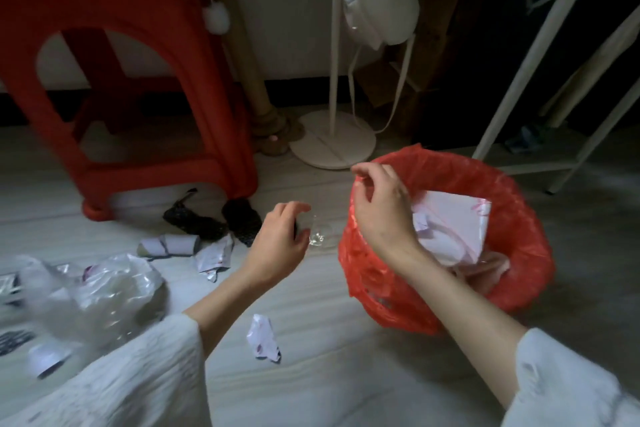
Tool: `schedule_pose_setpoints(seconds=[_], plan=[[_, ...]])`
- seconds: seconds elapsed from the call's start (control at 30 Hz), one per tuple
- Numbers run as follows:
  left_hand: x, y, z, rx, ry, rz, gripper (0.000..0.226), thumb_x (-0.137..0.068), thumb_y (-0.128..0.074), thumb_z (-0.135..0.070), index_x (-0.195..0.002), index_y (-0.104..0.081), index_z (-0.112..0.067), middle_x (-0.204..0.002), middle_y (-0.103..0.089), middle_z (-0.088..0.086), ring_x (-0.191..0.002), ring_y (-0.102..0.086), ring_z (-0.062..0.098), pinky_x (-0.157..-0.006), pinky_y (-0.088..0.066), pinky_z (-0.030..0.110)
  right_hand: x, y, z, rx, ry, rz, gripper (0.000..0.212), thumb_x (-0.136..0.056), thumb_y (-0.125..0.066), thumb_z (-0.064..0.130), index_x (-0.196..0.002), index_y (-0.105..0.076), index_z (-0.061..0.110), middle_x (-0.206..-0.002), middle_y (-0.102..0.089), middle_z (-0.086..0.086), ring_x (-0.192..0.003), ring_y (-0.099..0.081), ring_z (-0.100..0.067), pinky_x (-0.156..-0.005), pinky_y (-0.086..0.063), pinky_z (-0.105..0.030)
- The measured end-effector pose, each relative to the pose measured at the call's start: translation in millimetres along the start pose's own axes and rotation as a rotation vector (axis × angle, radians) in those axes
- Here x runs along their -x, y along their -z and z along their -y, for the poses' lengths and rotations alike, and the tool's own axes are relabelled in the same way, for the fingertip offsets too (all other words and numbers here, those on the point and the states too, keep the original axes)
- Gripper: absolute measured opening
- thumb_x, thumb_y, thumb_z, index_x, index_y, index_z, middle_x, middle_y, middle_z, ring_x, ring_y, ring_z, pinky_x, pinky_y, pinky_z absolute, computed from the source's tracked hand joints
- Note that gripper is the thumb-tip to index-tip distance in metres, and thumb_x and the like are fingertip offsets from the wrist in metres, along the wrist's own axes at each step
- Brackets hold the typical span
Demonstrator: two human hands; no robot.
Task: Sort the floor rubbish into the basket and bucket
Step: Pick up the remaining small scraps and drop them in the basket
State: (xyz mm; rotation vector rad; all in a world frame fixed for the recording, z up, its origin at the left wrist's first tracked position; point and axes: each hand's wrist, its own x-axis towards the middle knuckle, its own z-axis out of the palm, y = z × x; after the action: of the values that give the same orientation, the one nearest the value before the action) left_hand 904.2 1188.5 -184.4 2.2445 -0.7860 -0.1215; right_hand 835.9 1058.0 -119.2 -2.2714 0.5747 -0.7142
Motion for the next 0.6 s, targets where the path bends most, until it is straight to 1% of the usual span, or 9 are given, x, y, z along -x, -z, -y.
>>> schedule_pose_setpoints(seconds=[0.07, 0.1, 0.17, 0.23, 0.33, 0.4, 0.47, 0.53, 0.6], plan=[[20, 4, 37, -0.103, 0.068, 0.15, 0.036, -0.088, -0.056, -0.012, -0.124, -0.051, -0.01, -0.124, -0.05, 0.011, -0.115, -0.048, 0.026, -0.096, -0.034, 0.025, 11, -33, 16, -0.049, 0.037, 0.124, 0.029, -0.088, -0.049, 0.0, -0.114, -0.06, 0.006, -0.115, -0.058, -0.012, -0.106, -0.056, -0.027, -0.094, -0.04, -0.03], [33, 6, 56, -0.146, 0.114, 0.247, 0.038, -0.089, -0.056, -0.016, -0.127, -0.049, -0.012, -0.129, -0.047, 0.009, -0.117, -0.047, 0.024, -0.096, -0.032, 0.022, 17, -49, 21, -0.051, 0.03, 0.206, 0.031, -0.089, -0.049, 0.002, -0.118, -0.057, 0.008, -0.119, -0.056, -0.011, -0.109, -0.054, -0.026, -0.095, -0.039, -0.03], [57, 11, 90, -0.217, 0.209, 0.414, 0.044, -0.09, -0.056, -0.022, -0.132, -0.043, -0.014, -0.135, -0.041, 0.009, -0.121, -0.045, 0.023, -0.101, -0.032, 0.023, 26, -84, 21, -0.009, -0.012, 0.36, 0.035, -0.091, -0.047, 0.006, -0.125, -0.051, 0.011, -0.126, -0.05, -0.009, -0.116, -0.049, -0.024, -0.097, -0.035, -0.029], [74, 17, 119, -0.252, 0.289, 0.486, 0.047, -0.091, -0.055, -0.025, -0.134, -0.04, -0.017, -0.138, -0.038, 0.009, -0.123, -0.044, 0.023, -0.103, -0.035, 0.028, 31, -118, 13, 0.049, -0.1, 0.461, 0.037, -0.092, -0.047, 0.01, -0.129, -0.047, 0.012, -0.131, -0.046, -0.011, -0.123, -0.043, -0.026, -0.099, -0.033, -0.03], [85, 22, 143, -0.252, 0.278, 0.439, 0.043, -0.092, -0.052, -0.022, -0.133, -0.043, -0.02, -0.137, -0.041, 0.006, -0.123, -0.045, 0.021, -0.102, -0.036, 0.027, 38, -154, -12, 0.21, -0.215, 0.517, 0.041, -0.093, -0.048, 0.016, -0.133, -0.042, 0.013, -0.136, -0.04, -0.011, -0.129, -0.034, -0.029, -0.102, -0.032, -0.036], [85, 16, 153, -0.239, 0.216, 0.408, 0.04, -0.093, -0.051, -0.02, -0.132, -0.045, -0.022, -0.136, -0.042, 0.005, -0.124, -0.043, 0.02, -0.102, -0.037, 0.029, 38, -172, -32, 0.376, -0.203, 0.51, 0.046, -0.092, -0.05, 0.025, -0.136, -0.038, 0.016, -0.141, -0.036, -0.01, -0.132, -0.029, -0.029, -0.103, -0.031, -0.044], [82, 5, 156, -0.274, 0.128, 0.417, 0.04, -0.092, -0.049, -0.02, -0.133, -0.045, -0.023, -0.138, -0.041, 0.006, -0.124, -0.042, 0.023, -0.101, -0.038, 0.034, 31, -183, -50, 0.515, -0.157, 0.47, 0.051, -0.091, -0.051, 0.033, -0.138, -0.035, 0.018, -0.145, -0.031, -0.01, -0.135, -0.025, -0.03, -0.104, -0.028, -0.05], [80, -10, 157, -0.349, 0.048, 0.438, 0.043, -0.093, -0.046, -0.024, -0.136, -0.04, -0.026, -0.143, -0.035, 0.006, -0.128, -0.037, 0.024, -0.101, -0.036, 0.035, 20, -193, -66, 0.611, -0.138, 0.443, 0.056, -0.091, -0.05, 0.04, -0.14, -0.033, 0.019, -0.147, -0.028, -0.012, -0.137, -0.022, -0.031, -0.107, -0.024, -0.053], [79, -23, 156, -0.395, -0.009, 0.475, 0.046, -0.095, -0.043, -0.034, -0.139, -0.033, -0.03, -0.148, -0.027, 0.005, -0.133, -0.03, 0.023, -0.102, -0.031, 0.035, 10, -201, -76, 0.645, -0.144, 0.416, 0.062, -0.09, -0.049, 0.048, -0.141, -0.032, 0.019, -0.147, -0.027, -0.014, -0.138, -0.02, -0.032, -0.108, -0.021, -0.056]])
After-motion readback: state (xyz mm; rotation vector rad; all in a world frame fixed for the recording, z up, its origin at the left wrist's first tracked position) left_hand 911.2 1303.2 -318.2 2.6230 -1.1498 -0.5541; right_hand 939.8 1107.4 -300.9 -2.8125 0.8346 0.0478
